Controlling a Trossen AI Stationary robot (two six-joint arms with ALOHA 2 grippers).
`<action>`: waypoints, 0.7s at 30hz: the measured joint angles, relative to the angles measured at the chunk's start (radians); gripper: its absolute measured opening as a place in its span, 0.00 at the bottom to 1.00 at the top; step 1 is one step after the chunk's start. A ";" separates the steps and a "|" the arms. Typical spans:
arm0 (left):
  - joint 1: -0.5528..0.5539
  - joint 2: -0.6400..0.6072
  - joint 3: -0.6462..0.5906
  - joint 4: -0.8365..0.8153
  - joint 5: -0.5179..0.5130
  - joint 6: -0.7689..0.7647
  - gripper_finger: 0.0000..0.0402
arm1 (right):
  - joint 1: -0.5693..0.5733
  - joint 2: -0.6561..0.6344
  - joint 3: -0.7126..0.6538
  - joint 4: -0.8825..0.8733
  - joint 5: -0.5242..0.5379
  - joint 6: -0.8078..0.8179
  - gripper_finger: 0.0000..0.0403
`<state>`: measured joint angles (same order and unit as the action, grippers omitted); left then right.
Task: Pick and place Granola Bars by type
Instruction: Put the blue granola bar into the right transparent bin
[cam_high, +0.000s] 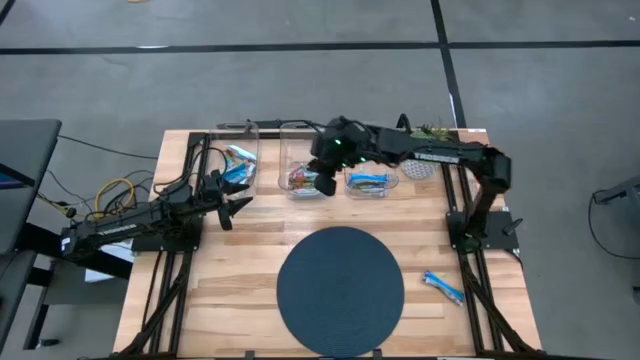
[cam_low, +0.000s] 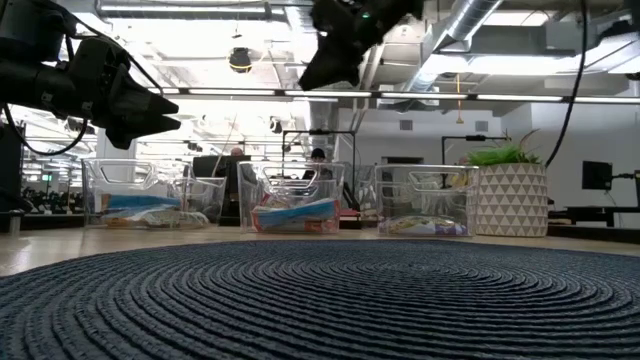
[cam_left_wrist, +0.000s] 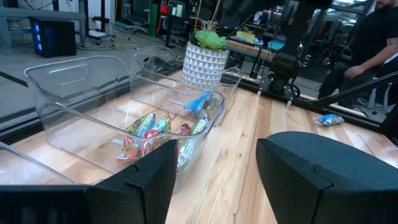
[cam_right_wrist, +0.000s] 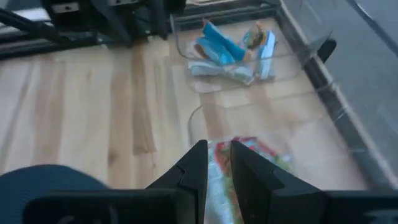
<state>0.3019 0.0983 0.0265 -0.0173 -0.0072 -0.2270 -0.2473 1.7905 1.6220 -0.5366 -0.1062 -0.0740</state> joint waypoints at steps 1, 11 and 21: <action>0.000 0.000 0.000 0.000 0.000 0.001 0.53 | 0.006 -0.029 -0.052 0.035 0.000 0.023 0.15; 0.000 0.000 0.000 0.000 0.000 0.000 0.53 | 0.059 -0.305 -0.483 0.195 0.000 0.222 0.15; 0.000 0.000 0.000 0.000 0.000 0.002 0.53 | 0.128 -0.525 -0.738 0.188 0.001 0.403 0.15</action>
<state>0.3016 0.0982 0.0265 -0.0174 -0.0074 -0.2255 -0.1194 1.2650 0.8836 -0.3483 -0.1051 0.3293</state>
